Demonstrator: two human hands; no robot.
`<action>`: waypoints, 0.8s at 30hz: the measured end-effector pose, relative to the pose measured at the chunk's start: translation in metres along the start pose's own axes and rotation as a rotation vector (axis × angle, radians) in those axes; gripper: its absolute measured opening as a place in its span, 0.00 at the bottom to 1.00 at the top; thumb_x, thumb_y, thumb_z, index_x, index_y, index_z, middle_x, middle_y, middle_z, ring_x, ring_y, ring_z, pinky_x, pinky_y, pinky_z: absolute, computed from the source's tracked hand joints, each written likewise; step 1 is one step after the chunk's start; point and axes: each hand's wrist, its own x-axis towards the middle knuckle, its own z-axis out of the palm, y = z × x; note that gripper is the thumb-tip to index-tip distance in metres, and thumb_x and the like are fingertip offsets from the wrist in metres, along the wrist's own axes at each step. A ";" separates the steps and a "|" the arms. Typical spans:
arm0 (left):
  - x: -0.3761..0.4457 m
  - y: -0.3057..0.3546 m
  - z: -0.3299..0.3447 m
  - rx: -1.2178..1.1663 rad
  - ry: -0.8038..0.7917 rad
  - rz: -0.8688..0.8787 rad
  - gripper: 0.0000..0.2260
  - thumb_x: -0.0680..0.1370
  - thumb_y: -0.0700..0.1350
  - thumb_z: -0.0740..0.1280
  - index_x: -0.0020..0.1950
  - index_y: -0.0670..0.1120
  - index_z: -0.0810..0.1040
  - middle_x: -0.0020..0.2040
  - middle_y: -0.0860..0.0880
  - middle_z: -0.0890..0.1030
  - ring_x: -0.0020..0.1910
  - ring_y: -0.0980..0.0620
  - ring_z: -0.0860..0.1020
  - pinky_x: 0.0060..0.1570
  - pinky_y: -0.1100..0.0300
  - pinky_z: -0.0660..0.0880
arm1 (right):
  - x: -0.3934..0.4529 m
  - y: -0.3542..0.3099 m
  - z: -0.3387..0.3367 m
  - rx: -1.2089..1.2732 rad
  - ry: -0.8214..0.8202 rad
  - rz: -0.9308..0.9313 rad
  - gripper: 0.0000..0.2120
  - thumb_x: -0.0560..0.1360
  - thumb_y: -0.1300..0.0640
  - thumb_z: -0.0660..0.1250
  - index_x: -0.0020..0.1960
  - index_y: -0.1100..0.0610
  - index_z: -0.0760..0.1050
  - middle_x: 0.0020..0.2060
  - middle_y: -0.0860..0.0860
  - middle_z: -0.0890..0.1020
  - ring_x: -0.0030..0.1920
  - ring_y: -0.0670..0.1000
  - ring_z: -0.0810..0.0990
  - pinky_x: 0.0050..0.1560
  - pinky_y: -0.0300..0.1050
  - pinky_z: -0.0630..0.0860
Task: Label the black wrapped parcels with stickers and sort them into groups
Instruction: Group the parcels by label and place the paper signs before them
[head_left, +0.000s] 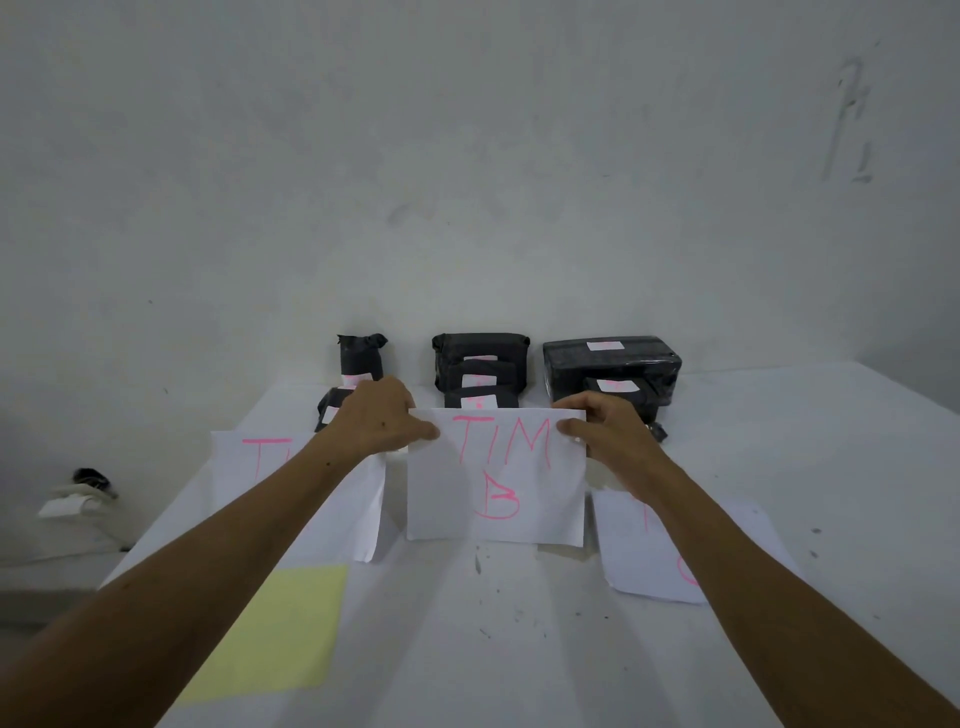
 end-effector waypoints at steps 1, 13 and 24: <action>0.000 0.000 0.001 0.024 0.007 0.006 0.20 0.73 0.56 0.76 0.36 0.41 0.78 0.37 0.46 0.78 0.38 0.47 0.78 0.40 0.56 0.74 | 0.000 0.001 -0.001 -0.011 -0.005 0.007 0.09 0.77 0.63 0.71 0.56 0.55 0.82 0.54 0.53 0.84 0.56 0.55 0.83 0.58 0.56 0.83; -0.009 0.015 0.004 0.054 0.113 0.037 0.19 0.77 0.55 0.71 0.60 0.42 0.81 0.58 0.46 0.82 0.54 0.47 0.79 0.50 0.58 0.71 | 0.000 -0.004 -0.002 -0.089 -0.016 0.030 0.10 0.79 0.61 0.70 0.59 0.54 0.80 0.57 0.53 0.83 0.58 0.56 0.82 0.59 0.60 0.82; -0.018 0.023 0.015 0.104 0.275 0.139 0.19 0.77 0.53 0.71 0.59 0.40 0.75 0.57 0.42 0.75 0.55 0.45 0.74 0.51 0.54 0.73 | 0.001 -0.008 -0.004 -0.144 -0.007 0.063 0.15 0.77 0.52 0.73 0.62 0.50 0.76 0.59 0.53 0.79 0.58 0.54 0.81 0.57 0.56 0.83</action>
